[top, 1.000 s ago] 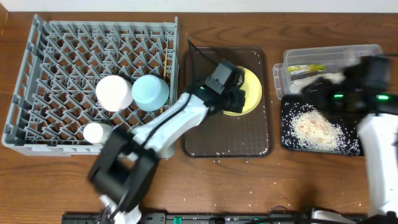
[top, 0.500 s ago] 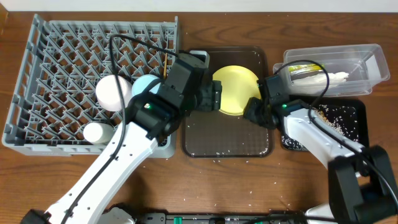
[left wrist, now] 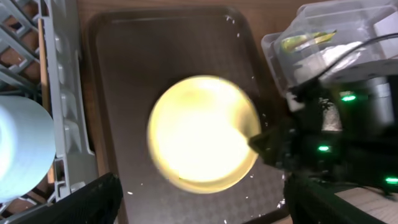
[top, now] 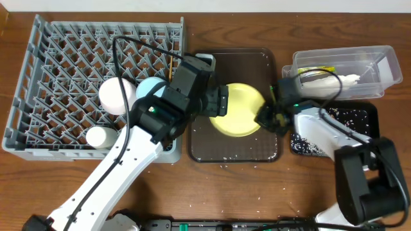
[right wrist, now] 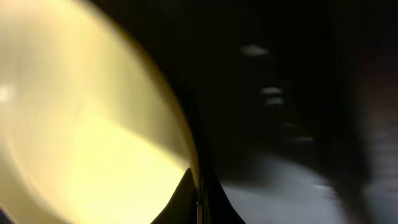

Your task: Sort waste into correct bins and load items into the dishwasher

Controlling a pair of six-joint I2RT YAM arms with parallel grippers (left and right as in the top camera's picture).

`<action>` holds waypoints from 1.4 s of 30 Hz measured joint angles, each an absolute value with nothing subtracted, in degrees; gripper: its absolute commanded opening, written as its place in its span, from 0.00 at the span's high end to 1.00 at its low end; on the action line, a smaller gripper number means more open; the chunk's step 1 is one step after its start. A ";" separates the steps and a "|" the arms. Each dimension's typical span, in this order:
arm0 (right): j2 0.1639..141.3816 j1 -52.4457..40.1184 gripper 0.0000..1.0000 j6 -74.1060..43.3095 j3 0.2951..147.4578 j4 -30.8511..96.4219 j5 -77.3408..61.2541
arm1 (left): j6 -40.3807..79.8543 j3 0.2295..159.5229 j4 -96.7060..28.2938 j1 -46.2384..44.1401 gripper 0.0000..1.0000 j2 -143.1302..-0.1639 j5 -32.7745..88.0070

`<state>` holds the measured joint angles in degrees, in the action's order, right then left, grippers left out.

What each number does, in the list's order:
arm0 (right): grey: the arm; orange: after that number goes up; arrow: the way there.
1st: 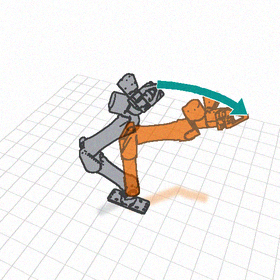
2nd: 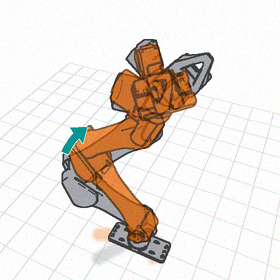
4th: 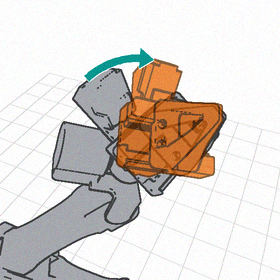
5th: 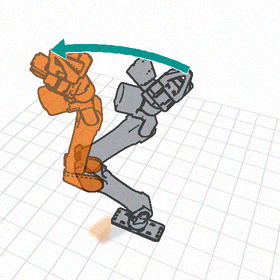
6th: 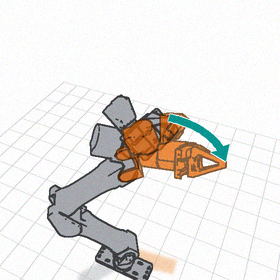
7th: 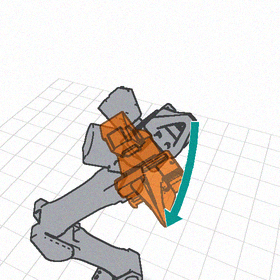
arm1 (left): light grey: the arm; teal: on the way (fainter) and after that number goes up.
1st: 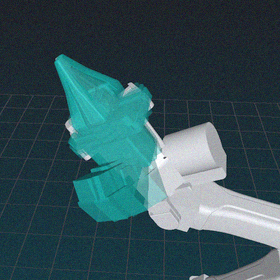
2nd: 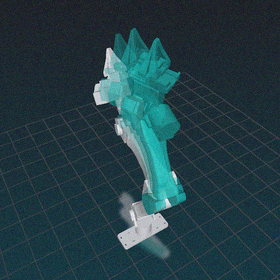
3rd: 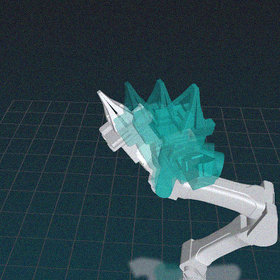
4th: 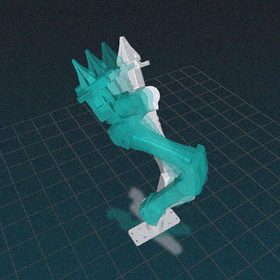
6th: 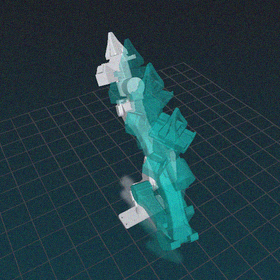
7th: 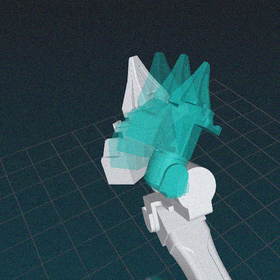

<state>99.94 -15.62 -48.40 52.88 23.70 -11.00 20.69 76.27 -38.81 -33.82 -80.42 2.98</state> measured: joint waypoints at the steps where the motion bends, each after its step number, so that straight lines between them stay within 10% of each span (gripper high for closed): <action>1: 99.15 -14.59 0.99 -47.59 52.71 24.27 -11.25 | 20.69 76.27 -38.83 -33.58 0.12 -80.99 2.98; 18: 74.24 2.04 0.99 -23.73 52.12 25.54 -38.06 | 19.88 76.27 -35.42 -30.06 0.09 -84.29 17.37; 27: 73.97 -1.17 0.97 -20.03 52.12 24.40 -44.23 | 17.98 76.27 -33.80 -30.09 0.72 -84.86 25.12; 32: 74.00 -2.13 0.74 -17.85 52.07 23.38 -44.73 | 14.92 76.27 -33.58 -30.09 0.92 -84.82 27.03; 39: 73.93 -0.99 0.07 -15.77 52.05 23.59 -43.86 | 8.80 76.27 -37.65 -30.11 0.92 -84.55 20.69; 42: 72.97 2.31 0.01 -15.38 52.03 23.90 -43.59 | 6.59 76.27 -42.00 -30.09 0.92 -83.09 12.14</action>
